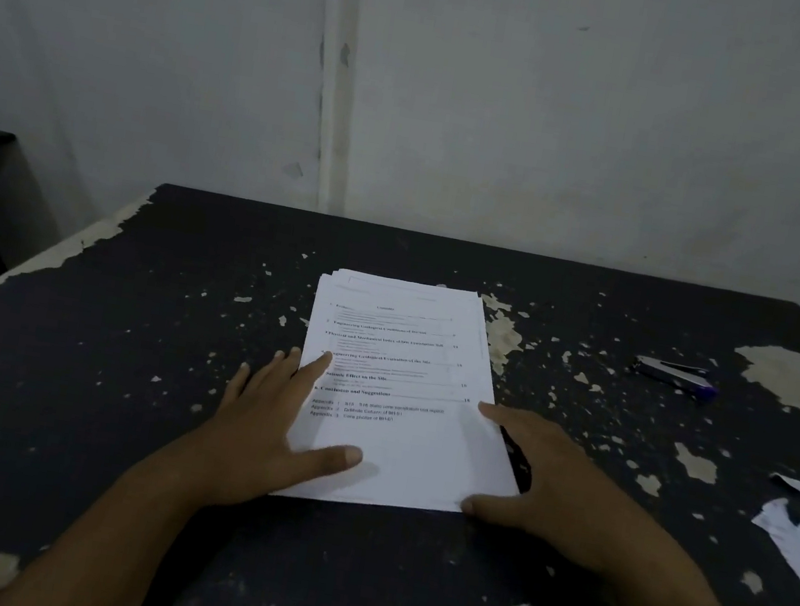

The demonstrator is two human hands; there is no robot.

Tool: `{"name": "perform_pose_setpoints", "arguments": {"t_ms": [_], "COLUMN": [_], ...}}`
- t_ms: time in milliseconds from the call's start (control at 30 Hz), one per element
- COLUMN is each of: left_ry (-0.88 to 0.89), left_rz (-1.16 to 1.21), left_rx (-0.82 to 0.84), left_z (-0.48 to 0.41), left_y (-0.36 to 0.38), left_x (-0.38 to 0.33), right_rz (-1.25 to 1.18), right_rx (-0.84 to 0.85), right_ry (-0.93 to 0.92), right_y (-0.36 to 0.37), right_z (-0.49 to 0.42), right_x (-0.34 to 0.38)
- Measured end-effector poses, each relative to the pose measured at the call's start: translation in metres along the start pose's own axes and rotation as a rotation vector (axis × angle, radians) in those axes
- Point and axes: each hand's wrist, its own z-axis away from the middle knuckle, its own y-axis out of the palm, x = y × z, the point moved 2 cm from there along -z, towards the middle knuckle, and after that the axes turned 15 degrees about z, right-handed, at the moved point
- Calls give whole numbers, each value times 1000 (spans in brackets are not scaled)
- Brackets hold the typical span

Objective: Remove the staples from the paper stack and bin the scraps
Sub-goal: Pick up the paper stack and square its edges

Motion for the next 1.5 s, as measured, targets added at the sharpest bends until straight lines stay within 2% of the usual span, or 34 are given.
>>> {"name": "perform_pose_setpoints", "arguments": {"t_ms": [167,233,333,400,467,533,700,867,1067,1133,1267,1500], "left_ry": [19,31,42,35,1,-108,-290,-342,-347,-355,-353,-309], "left_rz": [-43,-48,-8,92,191,160,136,101,-56,-50,-46,-9], "left_rx": [85,65,27,-84,-264,-377,-326,-329,-297,-301,-302,-323], "left_z": [-1,-6,-12,-17,-27,-38,-56,-60,-62,-62,-60,-58], "left_y": [-1,-1,-6,-16,-26,-33,-39,-41,-37,-36,-37,-37], "left_x": [1,1,-5,-13,-20,-24,-28,-30,-31,-30,-30,-27], "right_rz": [2,-92,-274,-355,-545,-655,-562,-475,-468,-536,-907,-1165], "right_rx": [-78,-100,-236,-262,-235,-180,-73,-48,-5,-14,-10,93], "right_ry": [-8,43,175,315,442,502,500,473,389,337,307,329], "right_y": [9,5,-3,-12,-20,-27,-34,-35,-34,-38,-37,-16], "right_z": [-1,-6,-25,-41,-53,-61,-77,-84,-89,-91,-94,-93], "right_x": [-2,0,-1,-5,-5,-1,9,17,28,31,33,24]}}
